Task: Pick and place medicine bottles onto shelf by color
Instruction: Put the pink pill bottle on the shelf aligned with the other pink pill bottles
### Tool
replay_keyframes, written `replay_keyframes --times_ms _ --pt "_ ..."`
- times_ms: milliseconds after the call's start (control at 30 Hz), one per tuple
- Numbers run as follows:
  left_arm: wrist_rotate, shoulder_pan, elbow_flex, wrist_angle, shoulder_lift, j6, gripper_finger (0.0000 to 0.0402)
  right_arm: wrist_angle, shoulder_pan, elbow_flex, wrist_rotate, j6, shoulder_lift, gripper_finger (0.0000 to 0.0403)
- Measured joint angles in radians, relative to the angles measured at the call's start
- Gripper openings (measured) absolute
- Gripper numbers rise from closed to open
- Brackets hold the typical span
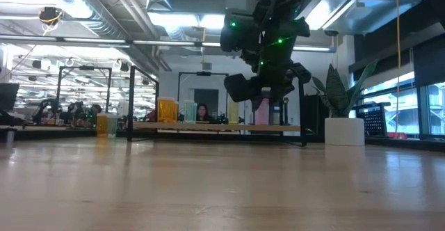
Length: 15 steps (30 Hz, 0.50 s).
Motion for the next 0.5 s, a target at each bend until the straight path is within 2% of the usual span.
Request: replay_keyframes --times_ms 500 --pt "0.000 0.000 0.000 0.000 0.000 0.000 0.0151 -0.047 0.000 0.001 0.011 -0.015 -0.001 0.0197"
